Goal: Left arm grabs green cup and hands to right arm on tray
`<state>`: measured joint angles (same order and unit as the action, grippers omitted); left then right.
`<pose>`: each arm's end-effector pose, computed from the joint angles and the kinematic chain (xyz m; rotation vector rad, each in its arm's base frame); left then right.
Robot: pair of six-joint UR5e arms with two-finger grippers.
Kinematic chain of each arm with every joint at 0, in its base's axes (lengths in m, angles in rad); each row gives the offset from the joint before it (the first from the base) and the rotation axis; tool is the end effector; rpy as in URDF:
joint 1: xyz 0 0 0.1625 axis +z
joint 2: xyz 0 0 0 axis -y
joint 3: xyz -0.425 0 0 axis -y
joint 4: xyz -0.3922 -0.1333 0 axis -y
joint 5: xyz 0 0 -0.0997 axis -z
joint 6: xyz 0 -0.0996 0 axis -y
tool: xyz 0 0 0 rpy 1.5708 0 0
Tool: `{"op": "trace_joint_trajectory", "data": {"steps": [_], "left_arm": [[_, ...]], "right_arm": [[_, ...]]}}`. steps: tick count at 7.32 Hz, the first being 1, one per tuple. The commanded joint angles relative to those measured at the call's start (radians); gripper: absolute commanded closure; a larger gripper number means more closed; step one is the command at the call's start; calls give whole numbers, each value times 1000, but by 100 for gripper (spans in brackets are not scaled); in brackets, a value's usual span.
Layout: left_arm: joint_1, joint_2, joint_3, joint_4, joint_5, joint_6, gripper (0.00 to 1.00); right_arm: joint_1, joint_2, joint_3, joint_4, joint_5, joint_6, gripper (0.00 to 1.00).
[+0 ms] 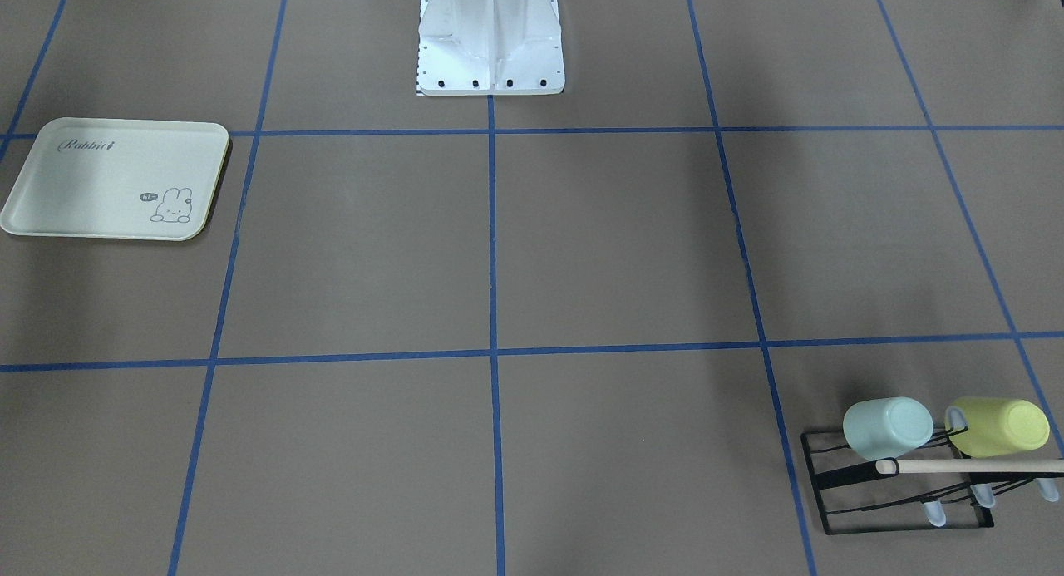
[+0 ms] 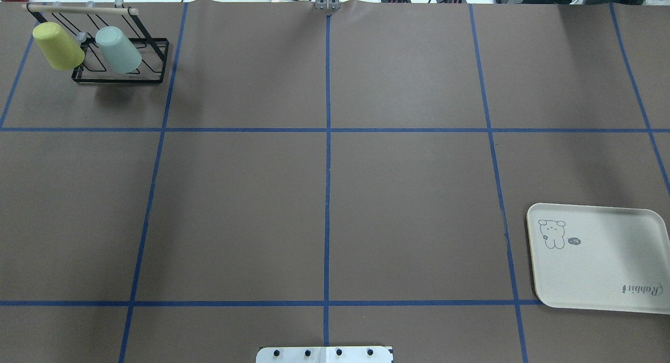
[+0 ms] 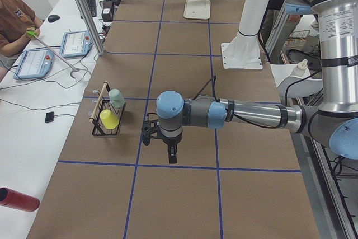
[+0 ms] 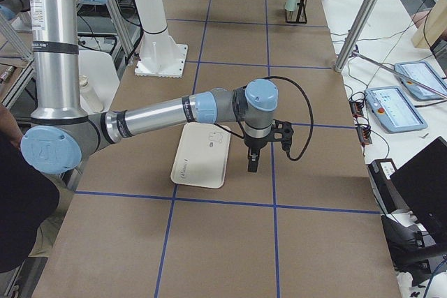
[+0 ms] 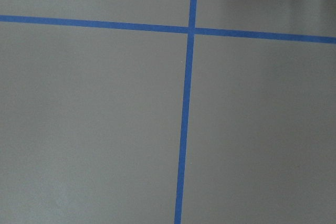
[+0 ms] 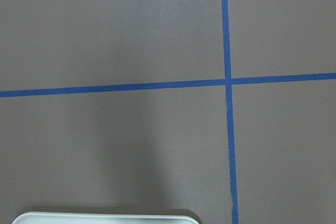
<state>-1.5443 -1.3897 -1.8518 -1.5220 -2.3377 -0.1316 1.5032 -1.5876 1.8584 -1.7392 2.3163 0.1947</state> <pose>-0.0531 -0.4185 0.6080 -0.0121 0.7684 -0.0803 0.0333 -0.4808 0.5451 -0.0006 -0.7514 0.0829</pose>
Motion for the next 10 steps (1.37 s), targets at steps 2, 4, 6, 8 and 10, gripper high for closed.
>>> {"op": "trace_joint_trajectory", "data": {"steps": [2,4,6,8,10], "left_arm": [[-2,3,-6,-3,3,9,0],[-2,6,-10,-4,1,6,0],[0,17,-21,-9,-6,3,0],[3,14,-44,-42,-9,3,0],[4,17,-44,-67,-9,0,0]], "right_arm": [[-1,-5,-5,7,-5,2,0],[-1,-18,-1,9,0,3,0],[-1,-15,2,10,5,2,0],[-1,-15,1,10,3,2,0],[-3,-12,2,12,6,5,0]]}}
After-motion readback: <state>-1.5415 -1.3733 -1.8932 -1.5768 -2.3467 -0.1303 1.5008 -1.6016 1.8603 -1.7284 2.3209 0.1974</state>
